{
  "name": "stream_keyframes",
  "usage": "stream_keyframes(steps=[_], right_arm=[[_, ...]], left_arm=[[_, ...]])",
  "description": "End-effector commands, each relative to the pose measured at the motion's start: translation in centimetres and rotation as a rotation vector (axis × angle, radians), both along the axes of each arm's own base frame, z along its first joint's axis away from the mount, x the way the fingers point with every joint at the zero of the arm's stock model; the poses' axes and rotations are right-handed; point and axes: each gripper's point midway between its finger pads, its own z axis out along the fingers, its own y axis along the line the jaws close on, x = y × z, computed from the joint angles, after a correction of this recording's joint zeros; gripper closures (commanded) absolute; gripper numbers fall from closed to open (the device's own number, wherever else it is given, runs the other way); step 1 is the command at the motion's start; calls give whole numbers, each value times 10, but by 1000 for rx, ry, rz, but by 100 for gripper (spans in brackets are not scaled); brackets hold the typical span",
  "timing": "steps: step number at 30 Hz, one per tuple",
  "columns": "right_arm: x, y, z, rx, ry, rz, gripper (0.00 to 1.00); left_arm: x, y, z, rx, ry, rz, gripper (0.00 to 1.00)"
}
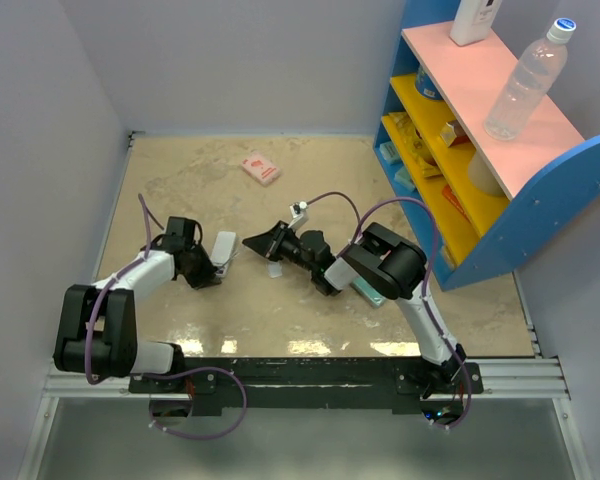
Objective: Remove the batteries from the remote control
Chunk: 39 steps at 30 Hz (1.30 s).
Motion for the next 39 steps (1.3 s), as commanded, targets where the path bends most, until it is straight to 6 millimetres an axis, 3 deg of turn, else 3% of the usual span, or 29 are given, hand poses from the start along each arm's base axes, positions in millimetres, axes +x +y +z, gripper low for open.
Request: stream_keyframes(steps=[1, 6, 12, 17, 27, 34, 39], right_arm=[[-25, 10, 20, 75, -4, 98, 100], [-31, 5, 20, 105, 14, 111, 100], [-34, -1, 17, 61, 2, 125, 100], [-36, -8, 10, 1, -5, 114, 100], [-37, 0, 21, 10, -12, 143, 100], [-42, 18, 13, -5, 18, 221, 100], [-45, 22, 0, -33, 44, 248, 100]], left_arm=[[2, 1, -6, 23, 10, -2, 100], [2, 9, -4, 70, 20, -7, 100], [-7, 38, 8, 228, 48, 27, 100], [-7, 43, 9, 253, 58, 44, 100], [1, 16, 8, 106, -12, 18, 100], [3, -2, 2, 25, -32, -26, 100], [4, 0, -1, 43, -28, -23, 100]])
